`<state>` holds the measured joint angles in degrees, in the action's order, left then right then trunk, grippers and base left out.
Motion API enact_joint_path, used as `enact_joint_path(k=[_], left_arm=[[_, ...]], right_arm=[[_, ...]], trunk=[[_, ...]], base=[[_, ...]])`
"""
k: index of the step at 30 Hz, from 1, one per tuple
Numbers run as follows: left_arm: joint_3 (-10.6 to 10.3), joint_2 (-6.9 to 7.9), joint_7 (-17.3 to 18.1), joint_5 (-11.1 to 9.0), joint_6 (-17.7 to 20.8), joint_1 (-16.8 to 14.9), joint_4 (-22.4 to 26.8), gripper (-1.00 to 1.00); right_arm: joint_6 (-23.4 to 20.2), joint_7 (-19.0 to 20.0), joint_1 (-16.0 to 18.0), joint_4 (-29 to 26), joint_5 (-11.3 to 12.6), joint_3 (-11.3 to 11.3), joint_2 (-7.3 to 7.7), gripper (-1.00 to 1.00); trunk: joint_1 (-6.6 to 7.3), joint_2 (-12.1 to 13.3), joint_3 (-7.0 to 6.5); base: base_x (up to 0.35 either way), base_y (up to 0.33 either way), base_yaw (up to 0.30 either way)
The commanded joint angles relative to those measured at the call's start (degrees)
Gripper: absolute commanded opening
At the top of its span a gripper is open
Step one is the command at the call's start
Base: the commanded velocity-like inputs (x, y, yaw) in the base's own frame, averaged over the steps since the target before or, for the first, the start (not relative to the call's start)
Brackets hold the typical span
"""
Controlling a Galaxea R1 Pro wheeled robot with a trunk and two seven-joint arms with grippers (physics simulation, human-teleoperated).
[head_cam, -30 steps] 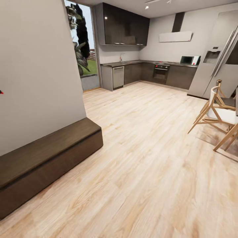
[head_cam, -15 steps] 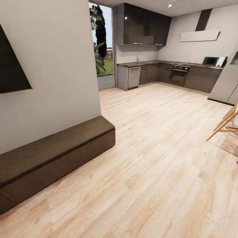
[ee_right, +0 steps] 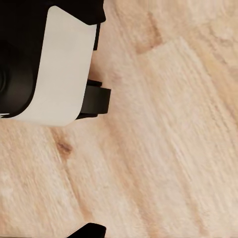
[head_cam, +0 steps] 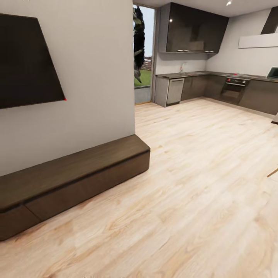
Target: Place each of the two pumpkins and all three candles from the living room inside a cabinet in the living room (use any cabinet), then make sure every cabinet is closed, and position the cauldron so it is next to a table in the living room.
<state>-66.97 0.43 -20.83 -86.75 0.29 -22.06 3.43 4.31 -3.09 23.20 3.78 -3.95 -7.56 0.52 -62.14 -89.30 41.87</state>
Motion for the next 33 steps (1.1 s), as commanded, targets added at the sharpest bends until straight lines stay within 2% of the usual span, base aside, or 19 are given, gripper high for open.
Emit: enact_joint_path(k=[1, 33], left_arm=[[0.0, 0.05, 0.0, 0.0, 0.0, 0.0, 0.0, 1.00], [0.0, 0.14, 0.0, -0.1, 0.1, 0.0, 0.0, 1.00]], right_arm=[[0.0, 0.0, 0.0, 0.0, 0.0, 0.0, 0.00, 1.00], [0.0, -0.1, 0.0, 0.0, 0.0, 0.0, 0.10, 1.00]], trunk=[[0.00, 0.0, 0.00], [0.00, 0.0, 0.00]], base=[[0.000, 0.000, 0.292], [0.000, 0.000, 0.292]])
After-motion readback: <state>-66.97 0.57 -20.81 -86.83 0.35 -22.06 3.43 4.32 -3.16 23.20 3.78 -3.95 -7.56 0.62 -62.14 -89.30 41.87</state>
